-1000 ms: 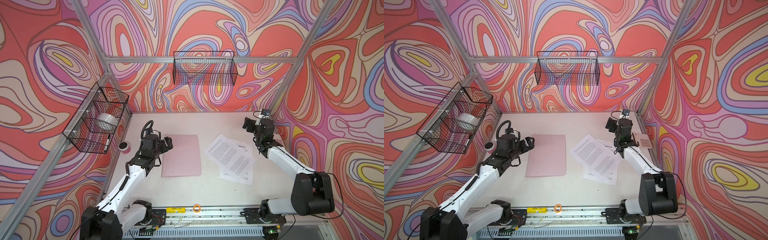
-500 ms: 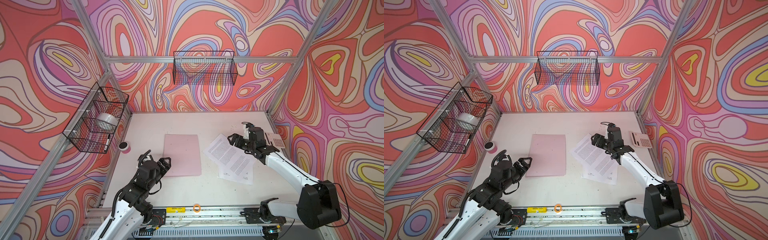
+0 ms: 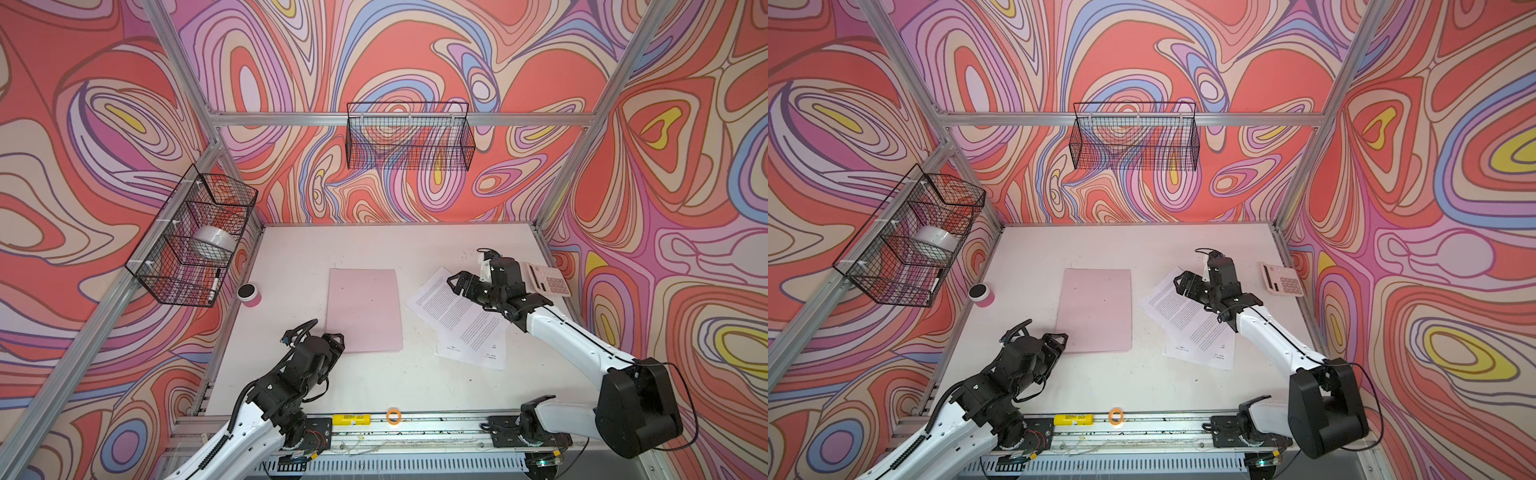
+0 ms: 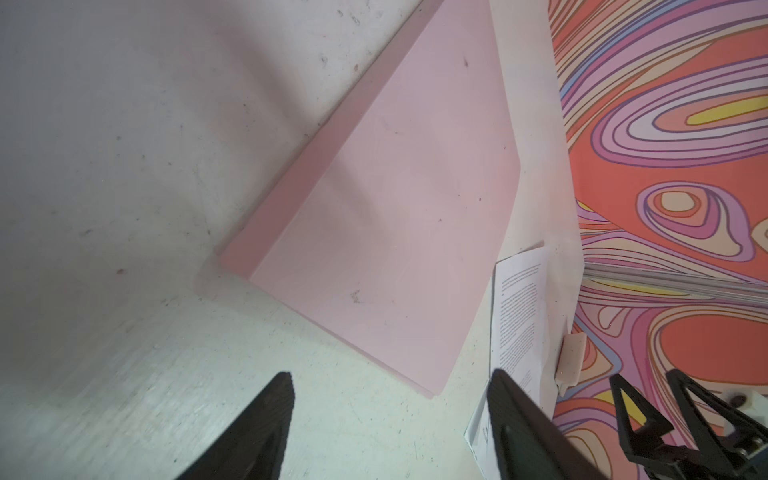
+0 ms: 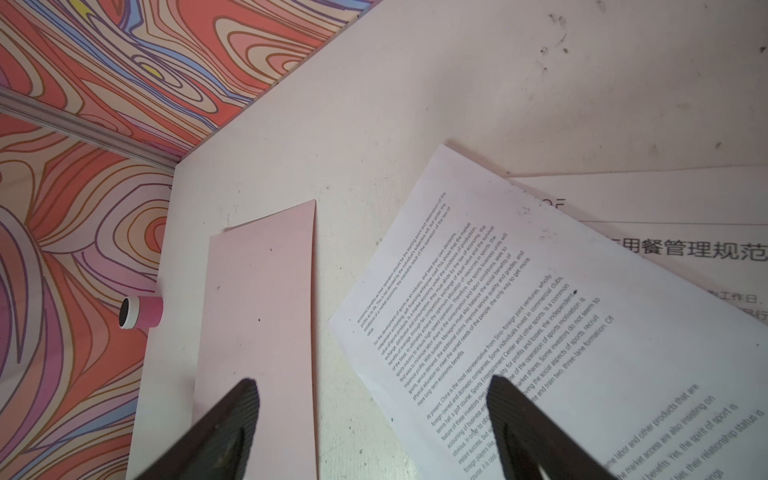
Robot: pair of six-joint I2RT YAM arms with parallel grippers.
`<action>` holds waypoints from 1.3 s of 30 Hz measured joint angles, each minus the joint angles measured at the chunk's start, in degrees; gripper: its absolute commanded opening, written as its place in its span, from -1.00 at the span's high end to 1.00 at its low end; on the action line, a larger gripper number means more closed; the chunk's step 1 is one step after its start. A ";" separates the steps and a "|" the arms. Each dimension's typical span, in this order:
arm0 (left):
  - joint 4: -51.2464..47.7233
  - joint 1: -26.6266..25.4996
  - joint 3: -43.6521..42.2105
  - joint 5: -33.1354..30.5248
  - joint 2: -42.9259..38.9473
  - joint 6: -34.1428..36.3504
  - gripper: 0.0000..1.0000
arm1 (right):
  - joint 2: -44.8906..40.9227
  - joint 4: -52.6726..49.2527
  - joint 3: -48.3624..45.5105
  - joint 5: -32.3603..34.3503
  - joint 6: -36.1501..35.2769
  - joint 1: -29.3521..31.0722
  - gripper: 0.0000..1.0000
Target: Put the files into the folder
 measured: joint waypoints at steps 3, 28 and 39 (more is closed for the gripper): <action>2.99 -0.13 -1.07 0.17 2.60 -0.13 -0.43 | 0.00 0.02 0.00 0.02 -0.07 0.00 -0.80; 16.65 -0.94 -6.67 1.88 10.93 -0.94 -0.22 | 1.18 0.17 0.00 1.14 -0.96 0.00 -0.82; 22.21 -0.98 -11.80 -0.76 9.68 -1.84 -0.12 | 1.86 -0.02 0.00 1.84 -2.73 0.00 -0.82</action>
